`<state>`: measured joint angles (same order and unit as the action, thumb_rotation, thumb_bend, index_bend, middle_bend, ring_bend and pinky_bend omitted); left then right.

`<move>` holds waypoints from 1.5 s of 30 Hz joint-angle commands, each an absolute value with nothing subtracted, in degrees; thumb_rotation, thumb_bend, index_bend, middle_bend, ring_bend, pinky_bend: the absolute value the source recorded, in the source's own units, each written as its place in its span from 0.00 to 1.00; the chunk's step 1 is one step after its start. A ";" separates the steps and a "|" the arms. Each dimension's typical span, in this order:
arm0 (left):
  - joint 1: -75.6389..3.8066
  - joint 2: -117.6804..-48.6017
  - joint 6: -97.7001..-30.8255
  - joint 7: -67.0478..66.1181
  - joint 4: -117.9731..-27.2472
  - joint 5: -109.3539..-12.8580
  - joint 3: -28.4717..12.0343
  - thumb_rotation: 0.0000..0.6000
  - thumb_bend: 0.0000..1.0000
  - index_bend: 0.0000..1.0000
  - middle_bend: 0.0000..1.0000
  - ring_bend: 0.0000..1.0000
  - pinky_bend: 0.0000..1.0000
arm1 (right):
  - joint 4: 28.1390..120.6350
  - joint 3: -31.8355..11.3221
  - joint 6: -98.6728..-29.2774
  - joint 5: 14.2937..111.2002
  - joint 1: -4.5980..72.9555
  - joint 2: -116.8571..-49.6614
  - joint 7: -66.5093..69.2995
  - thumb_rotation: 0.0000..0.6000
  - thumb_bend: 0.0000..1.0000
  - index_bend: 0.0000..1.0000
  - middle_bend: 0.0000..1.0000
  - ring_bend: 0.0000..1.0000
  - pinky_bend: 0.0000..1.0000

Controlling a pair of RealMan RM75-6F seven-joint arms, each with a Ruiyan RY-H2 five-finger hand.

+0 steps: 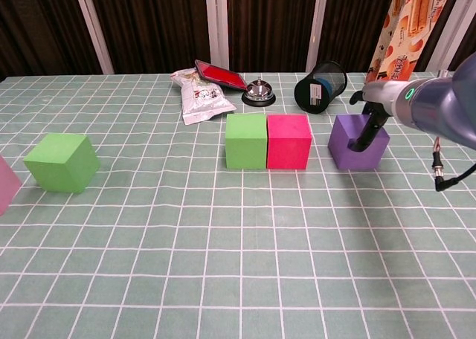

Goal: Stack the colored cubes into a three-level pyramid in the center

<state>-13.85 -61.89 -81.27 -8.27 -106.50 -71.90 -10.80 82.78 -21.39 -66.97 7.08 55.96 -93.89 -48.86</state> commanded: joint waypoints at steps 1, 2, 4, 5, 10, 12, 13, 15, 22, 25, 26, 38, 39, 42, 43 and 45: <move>-13.83 -61.87 -81.32 -8.27 -106.57 -71.94 -10.80 1.00 0.09 0.00 0.00 0.00 0.01 | 83.39 -21.15 -66.82 7.83 55.74 -93.58 -48.82 1.00 0.34 0.00 0.20 0.09 0.00; -13.81 -61.84 -81.36 -8.24 -106.62 -71.95 -10.82 1.00 0.09 0.00 0.00 0.00 0.01 | 83.74 -21.05 -66.80 8.16 55.63 -93.46 -48.75 1.00 0.34 0.00 0.19 0.08 0.00; -13.80 -61.80 -81.40 -8.22 -106.68 -71.96 -10.86 1.00 0.09 0.00 0.00 0.00 0.01 | 84.23 -20.96 -66.78 8.45 55.47 -93.27 -48.68 1.00 0.34 0.00 0.16 0.05 0.00; -13.79 -61.79 -81.42 -8.19 -106.71 -71.97 -10.87 1.00 0.09 0.00 0.00 0.00 0.01 | 84.50 -20.93 -66.79 8.50 55.40 -93.16 -48.69 1.00 0.34 0.00 0.14 0.05 0.00; -13.76 -61.68 -81.43 -8.05 -106.98 -72.12 -10.83 1.00 0.09 0.00 0.00 0.00 0.01 | 86.19 -20.51 -66.57 8.53 55.05 -92.22 -49.18 1.00 0.34 0.00 0.10 0.01 0.00; -13.73 -61.65 -81.46 -8.04 -107.05 -72.20 -10.81 1.00 0.09 0.00 0.00 0.00 0.01 | 87.02 -20.30 -66.24 8.81 54.89 -91.63 -49.27 1.00 0.34 0.00 0.10 0.01 0.00; -13.72 -61.63 -81.47 -8.02 -107.10 -72.21 -10.79 1.00 0.09 0.00 0.00 0.00 0.01 | 87.38 -20.19 -66.07 8.94 54.79 -91.38 -49.27 1.00 0.34 0.00 0.10 0.01 0.00; -13.70 -61.62 -81.43 -7.98 -107.19 -72.27 -10.74 1.00 0.09 0.00 0.00 0.00 0.01 | 88.28 -19.95 -65.23 9.14 54.53 -90.64 -49.17 1.00 0.34 0.00 0.10 0.01 0.00; -13.66 -61.59 -81.59 -7.94 -107.57 -72.67 -10.67 1.00 0.09 0.00 0.00 0.00 0.01 | 89.08 -18.70 -61.85 12.06 53.57 -88.39 -47.55 1.00 0.34 0.00 0.22 0.07 0.00; -13.64 -61.60 -81.66 -8.00 -107.69 -72.81 -10.64 1.00 0.09 0.00 0.00 0.00 0.01 | 88.97 -18.49 -61.53 13.44 53.13 -88.04 -46.19 1.00 0.34 0.00 0.24 0.10 0.00; -13.65 -61.62 -81.70 -8.02 -107.71 -72.86 -10.64 1.00 0.09 0.00 0.00 0.00 0.01 | 88.87 -18.42 -61.47 13.95 53.04 -87.98 -45.82 1.00 0.34 0.00 0.25 0.10 0.00; -13.66 -61.71 -81.53 -8.03 -107.82 -72.76 -10.57 1.00 0.09 0.00 0.00 0.00 0.01 | 87.20 -17.38 -60.27 15.59 52.60 -87.39 -43.71 1.00 0.34 0.00 0.36 0.21 0.00; -13.68 -61.73 -81.50 -8.03 -107.82 -72.76 -10.55 1.00 0.09 0.00 0.00 0.00 0.01 | 87.22 -17.41 -60.24 15.67 52.55 -87.43 -43.41 1.00 0.34 0.00 0.37 0.22 0.00; -13.68 -61.73 -81.59 -7.99 -107.83 -72.80 -10.63 1.00 0.09 0.00 0.00 0.00 0.01 | 87.12 -17.35 -60.31 16.34 52.51 -87.63 -42.70 1.00 0.34 0.00 0.38 0.24 0.00; -13.67 -61.71 -81.64 -7.95 -107.83 -72.80 -10.66 1.00 0.09 0.00 0.00 0.00 0.01 | 87.07 -17.27 -60.25 16.65 52.52 -87.70 -42.47 1.00 0.34 0.00 0.38 0.24 0.00; -13.66 -61.69 -81.66 -7.90 -107.80 -72.73 -10.72 1.00 0.09 0.00 0.00 0.00 0.01 | 87.10 -17.21 -60.21 16.96 52.53 -87.77 -42.17 1.00 0.34 0.00 0.38 0.24 0.00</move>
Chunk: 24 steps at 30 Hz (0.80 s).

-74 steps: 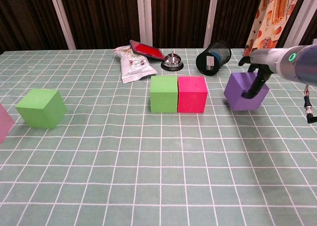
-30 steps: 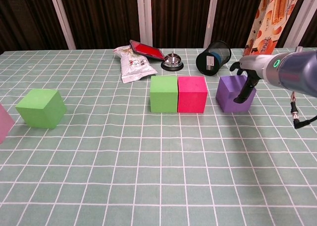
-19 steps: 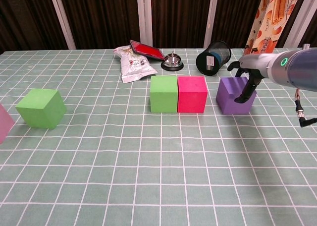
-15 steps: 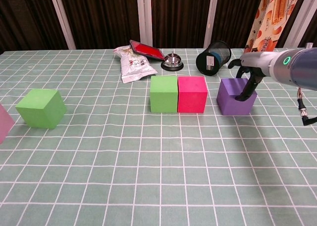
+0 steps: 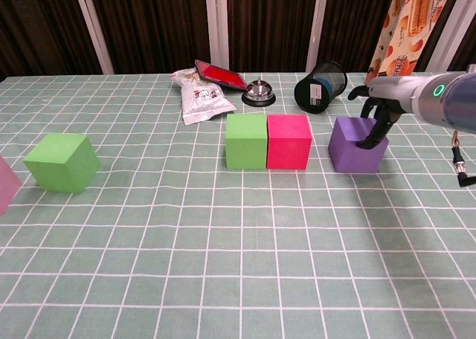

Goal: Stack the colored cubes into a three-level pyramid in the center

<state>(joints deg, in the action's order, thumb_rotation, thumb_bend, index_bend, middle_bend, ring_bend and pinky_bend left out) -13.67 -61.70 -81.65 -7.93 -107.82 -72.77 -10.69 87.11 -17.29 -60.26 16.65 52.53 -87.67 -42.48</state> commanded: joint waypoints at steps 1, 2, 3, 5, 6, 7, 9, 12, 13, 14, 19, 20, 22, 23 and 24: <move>-13.66 -61.69 -81.62 -7.87 -107.76 -72.68 -10.72 1.00 0.09 0.00 0.00 0.00 0.01 | 87.16 -17.20 -60.22 17.21 52.54 -87.82 -41.95 1.00 0.34 0.00 0.38 0.24 0.00; -13.67 -61.69 -81.59 -7.85 -107.74 -72.66 -10.71 1.00 0.09 0.00 0.00 0.00 0.01 | 87.21 -17.21 -60.23 17.42 52.56 -87.85 -41.78 1.00 0.34 0.00 0.38 0.24 0.00; -13.68 -61.69 -81.56 -7.85 -107.71 -72.66 -10.70 1.00 0.09 0.00 0.00 0.00 0.01 | 87.24 -17.24 -60.28 17.66 52.58 -87.90 -41.60 1.00 0.34 0.00 0.38 0.24 0.00; -13.69 -61.73 -81.49 -7.84 -107.64 -72.66 -10.67 1.00 0.09 0.00 0.00 0.00 0.01 | 87.22 -17.33 -60.42 18.22 52.65 -88.04 -41.15 1.00 0.34 0.00 0.38 0.24 0.00; -13.70 -61.74 -81.47 -7.83 -107.61 -72.66 -10.67 1.00 0.09 0.00 0.00 0.00 0.01 | 87.18 -17.36 -60.48 18.37 52.69 -88.11 -41.02 1.00 0.34 0.00 0.38 0.24 0.00; -13.71 -61.75 -81.47 -7.81 -107.59 -72.64 -10.69 1.00 0.09 0.00 0.00 0.00 0.01 | 87.13 -17.39 -60.52 18.47 52.73 -88.18 -40.92 1.00 0.34 0.00 0.38 0.24 0.00; -13.71 -61.78 -81.50 -7.79 -107.52 -72.55 -10.74 1.00 0.09 0.00 0.00 0.00 0.01 | 86.98 -17.39 -60.59 18.64 52.90 -88.38 -40.82 1.00 0.34 0.00 0.38 0.24 0.00; -13.71 -61.80 -81.49 -7.73 -107.49 -72.54 -10.75 1.00 0.09 0.00 0.00 0.00 0.01 | 86.72 -17.45 -60.73 18.77 53.05 -88.71 -40.59 1.00 0.34 0.00 0.38 0.24 0.00; -13.71 -61.80 -81.49 -7.74 -107.48 -72.55 -10.74 1.00 0.09 0.00 0.00 0.00 0.01 | 86.58 -17.47 -60.79 18.88 53.09 -88.86 -40.48 1.00 0.34 0.00 0.38 0.24 0.00; -13.71 -61.81 -81.48 -7.76 -107.46 -72.56 -10.74 1.00 0.09 0.00 0.00 0.00 0.01 | 86.44 -17.46 -60.80 18.97 53.13 -89.01 -40.39 1.00 0.34 0.00 0.38 0.24 0.00; -13.72 -61.86 -81.40 -7.73 -107.31 -72.35 -10.77 1.00 0.09 0.00 0.00 0.00 0.01 | 85.70 -17.25 -60.76 19.06 53.34 -89.82 -40.19 1.00 0.34 0.00 0.38 0.24 0.00; -13.74 -61.87 -81.38 -7.72 -107.27 -72.32 -10.78 1.00 0.09 0.00 0.00 0.00 0.01 | 85.63 -17.21 -60.76 19.09 53.38 -89.95 -40.16 1.00 0.34 0.00 0.38 0.24 0.00; -13.75 -61.89 -81.33 -7.69 -107.22 -72.24 -10.80 1.00 0.09 0.00 0.00 0.00 0.01 | 85.45 -17.17 -60.88 19.18 53.47 -90.22 -40.15 1.00 0.34 0.00 0.38 0.24 0.00; -13.75 -61.90 -81.30 -7.67 -107.17 -72.19 -10.81 1.00 0.09 0.00 0.00 0.00 0.01 | 85.37 -17.20 -60.93 19.21 53.54 -90.39 -40.12 1.00 0.34 0.00 0.38 0.24 0.00; -13.77 -61.90 -81.27 -7.67 -107.12 -72.15 -10.82 1.00 0.09 0.00 0.00 0.00 0.01 | 85.29 -17.22 -60.98 19.20 53.60 -90.53 -40.12 1.00 0.34 0.00 0.38 0.24 0.00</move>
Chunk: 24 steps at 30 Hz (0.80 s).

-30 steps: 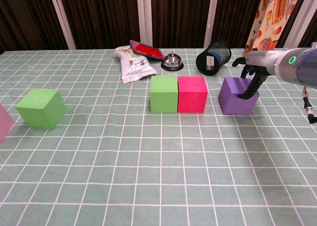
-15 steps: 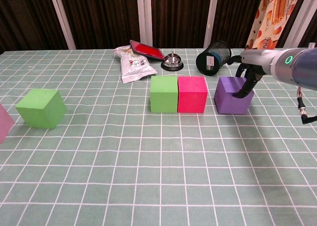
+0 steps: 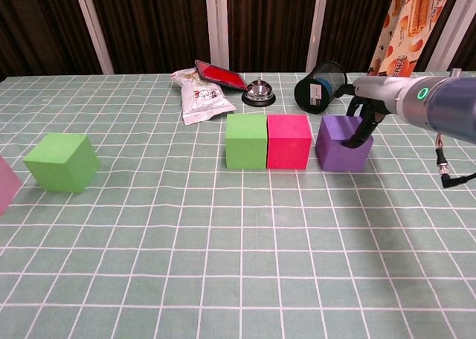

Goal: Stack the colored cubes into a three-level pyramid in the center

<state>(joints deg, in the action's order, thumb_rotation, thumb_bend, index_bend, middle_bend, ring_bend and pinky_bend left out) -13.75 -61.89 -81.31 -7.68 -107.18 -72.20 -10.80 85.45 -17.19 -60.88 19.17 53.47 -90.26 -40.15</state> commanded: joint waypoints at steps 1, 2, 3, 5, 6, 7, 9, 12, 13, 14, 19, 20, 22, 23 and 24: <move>-13.77 -61.92 -81.23 -7.64 -107.08 -72.11 -10.82 1.00 0.09 0.00 0.00 0.00 0.01 | 85.22 -17.23 -61.03 19.19 53.68 -90.68 -40.17 1.00 0.34 0.00 0.38 0.24 0.00; -13.77 -61.93 -81.21 -7.58 -107.04 -72.06 -10.83 1.00 0.09 0.00 0.00 0.00 0.01 | 85.12 -17.23 -61.07 19.20 53.82 -90.88 -40.27 1.00 0.34 0.00 0.38 0.24 0.00; -13.78 -61.93 -81.18 -7.55 -107.03 -72.03 -10.84 1.00 0.09 0.00 0.00 0.00 0.01 | 85.02 -17.24 -61.10 19.18 53.89 -91.01 -40.31 1.00 0.34 0.00 0.38 0.24 0.00; -13.78 -61.92 -81.17 -7.49 -106.97 -71.99 -10.87 1.00 0.09 0.00 0.00 0.00 0.01 | 84.72 -17.38 -61.16 19.07 54.08 -91.36 -40.32 1.00 0.34 0.00 0.38 0.24 0.00; -13.78 -61.92 -81.17 -7.47 -106.95 -71.97 -10.88 1.00 0.09 0.00 0.00 0.00 0.01 | 84.60 -17.41 -61.16 19.01 54.14 -91.47 -40.34 1.00 0.34 0.00 0.38 0.24 0.00; -13.78 -61.91 -81.15 -7.39 -106.95 -71.93 -10.90 1.00 0.09 0.00 0.00 0.00 0.01 | 84.38 -17.41 -61.18 18.91 54.24 -91.64 -40.45 1.00 0.34 0.00 0.38 0.24 0.00; -13.78 -61.89 -81.10 -7.31 -106.93 -71.88 -10.91 1.00 0.09 0.00 0.00 0.00 0.01 | 84.15 -17.41 -61.20 18.81 54.33 -91.86 -40.54 1.00 0.34 0.00 0.38 0.24 0.00; -13.79 -61.88 -80.96 -7.19 -106.87 -71.73 -10.92 1.00 0.09 0.00 0.00 0.00 0.01 | 83.89 -17.49 -61.37 18.70 54.45 -92.17 -40.60 1.00 0.34 0.00 0.38 0.24 0.00; -13.82 -61.89 -80.88 -7.17 -106.83 -71.68 -10.93 1.00 0.09 0.00 0.00 0.00 0.01 | 83.78 -17.57 -61.52 18.73 54.51 -92.31 -40.60 1.00 0.34 0.00 0.38 0.24 0.00; -13.83 -61.89 -80.86 -7.14 -106.79 -71.65 -10.93 1.00 0.09 0.00 0.00 0.00 0.01 | 83.72 -17.62 -61.61 18.73 54.53 -92.38 -40.58 1.00 0.34 0.00 0.38 0.24 0.00; -13.84 -61.90 -80.79 -7.06 -106.69 -71.52 -10.96 1.00 0.09 0.00 0.00 0.00 0.01 | 83.66 -17.86 -61.96 18.65 54.73 -92.58 -40.85 1.00 0.34 0.00 0.38 0.24 0.00; -13.84 -61.90 -80.78 -7.06 -106.67 -71.51 -10.96 1.00 0.09 0.00 0.00 0.00 0.01 | 83.68 -17.88 -61.99 18.59 54.74 -92.60 -40.89 1.00 0.34 0.00 0.38 0.24 0.00; -13.85 -61.92 -80.76 -7.11 -106.66 -71.55 -10.93 1.00 0.09 0.00 0.00 0.00 0.01 | 83.72 -17.92 -62.07 18.50 54.76 -92.70 -40.95 1.00 0.34 0.00 0.38 0.24 0.00; -13.85 -61.92 -80.76 -7.11 -106.66 -71.56 -10.92 1.00 0.09 0.00 0.00 0.00 0.01 | 83.71 -17.93 -62.07 18.48 54.76 -92.75 -40.96 1.00 0.34 0.00 0.38 0.24 0.00; -13.85 -61.92 -80.75 -7.11 -106.68 -71.56 -10.91 1.00 0.09 0.00 0.00 0.00 0.01 | 83.68 -17.93 -62.10 18.46 54.77 -92.79 -40.98 1.00 0.34 0.00 0.38 0.24 0.00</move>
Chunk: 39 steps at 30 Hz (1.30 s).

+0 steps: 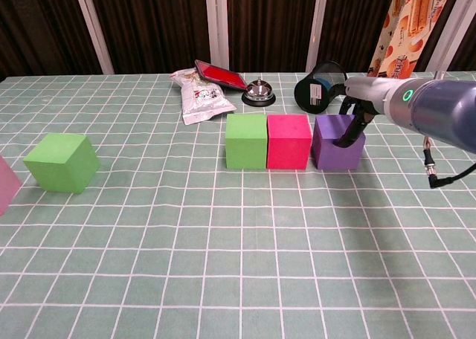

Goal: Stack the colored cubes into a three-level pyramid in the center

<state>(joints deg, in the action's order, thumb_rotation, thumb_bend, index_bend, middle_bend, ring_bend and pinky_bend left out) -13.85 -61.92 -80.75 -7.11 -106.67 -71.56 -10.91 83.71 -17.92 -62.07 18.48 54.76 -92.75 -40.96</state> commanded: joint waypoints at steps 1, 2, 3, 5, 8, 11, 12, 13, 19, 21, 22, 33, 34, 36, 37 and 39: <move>-13.84 -61.93 -80.76 -7.09 -106.68 -71.56 -10.91 1.00 0.09 0.00 0.00 0.00 0.01 | 83.64 -17.94 -62.14 18.47 54.79 -92.85 -41.02 1.00 0.34 0.00 0.38 0.24 0.00; -13.84 -61.93 -80.77 -7.10 -106.67 -71.56 -10.91 1.00 0.09 0.00 0.00 0.00 0.01 | 83.63 -17.96 -62.15 18.48 54.80 -92.89 -41.02 1.00 0.34 0.00 0.38 0.24 0.00; -13.83 -61.93 -80.79 -7.09 -106.67 -71.53 -10.93 1.00 0.09 0.00 0.00 0.00 0.01 | 83.65 -18.01 -62.14 18.48 54.82 -92.91 -41.03 1.00 0.34 0.00 0.38 0.24 0.00; -13.83 -61.93 -80.79 -7.06 -106.65 -71.50 -10.95 1.00 0.09 0.00 0.00 0.00 0.01 | 83.69 -18.08 -62.20 18.45 54.86 -92.92 -41.10 1.00 0.34 0.00 0.38 0.24 0.00; -13.86 -61.95 -80.72 -7.07 -106.58 -71.49 -10.93 1.00 0.09 0.00 0.00 0.00 0.01 | 83.88 -18.22 -62.25 18.38 54.93 -92.89 -41.21 1.00 0.34 0.00 0.38 0.24 0.00; -13.87 -61.97 -80.68 -7.05 -106.57 -71.50 -10.92 1.00 0.09 0.00 0.00 0.00 0.01 | 84.05 -18.32 -62.29 18.23 54.98 -92.90 -41.32 1.00 0.34 0.00 0.38 0.24 0.00; -13.86 -61.95 -80.72 -7.02 -106.57 -71.50 -10.93 1.00 0.09 0.00 0.00 0.00 0.01 | 84.16 -18.35 -62.27 18.09 54.96 -92.95 -41.31 1.00 0.34 0.00 0.38 0.24 0.00; -13.85 -61.94 -80.72 -6.97 -106.62 -71.49 -10.94 1.00 0.09 0.00 0.00 0.00 0.01 | 84.24 -18.36 -62.29 17.98 54.96 -92.97 -41.35 1.00 0.34 0.00 0.38 0.24 0.00; -13.81 -61.88 -80.78 -6.89 -106.70 -71.61 -10.91 1.00 0.09 0.00 0.00 0.00 0.01 | 84.39 -18.59 -62.60 17.79 55.04 -93.08 -41.44 1.00 0.34 0.00 0.38 0.24 0.00; -13.80 -61.85 -80.82 -6.91 -106.70 -71.66 -10.91 1.00 0.09 0.00 0.00 0.00 0.01 | 84.41 -18.65 -62.80 17.85 55.07 -93.16 -41.47 1.00 0.34 0.00 0.38 0.24 0.00; -13.79 -61.86 -80.84 -6.93 -106.70 -71.67 -10.92 1.00 0.09 0.00 0.00 0.00 0.01 | 84.41 -18.68 -62.86 17.86 55.09 -93.19 -41.50 1.00 0.34 0.00 0.38 0.24 0.00; -13.81 -61.90 -80.75 -6.93 -106.59 -71.46 -10.95 1.00 0.09 0.00 0.00 0.00 0.01 | 84.20 -18.78 -62.77 17.42 55.09 -93.55 -41.60 1.00 0.34 0.00 0.38 0.24 0.00; -13.81 -61.89 -80.75 -6.92 -106.58 -71.45 -10.94 1.00 0.09 0.00 0.00 0.00 0.01 | 84.12 -18.80 -62.72 17.40 55.11 -93.61 -41.59 1.00 0.34 0.00 0.38 0.24 0.00; -13.83 -61.91 -80.69 -6.93 -106.51 -71.44 -10.93 1.00 0.09 0.00 0.00 0.00 0.01 | 83.86 -18.93 -62.54 17.34 55.29 -93.78 -41.68 1.00 0.34 0.00 0.38 0.24 0.00; -13.83 -61.91 -80.66 -6.93 -106.50 -71.40 -10.93 1.00 0.09 0.00 0.00 0.00 0.01 | 83.78 -18.99 -62.51 17.33 55.36 -93.85 -41.72 1.00 0.34 0.00 0.38 0.24 0.00; -13.83 -61.90 -80.65 -6.87 -106.48 -71.27 -10.99 1.00 0.09 0.00 0.00 0.00 0.01 | 83.75 -19.00 -62.46 17.35 55.47 -93.93 -41.84 1.00 0.34 0.00 0.38 0.24 0.00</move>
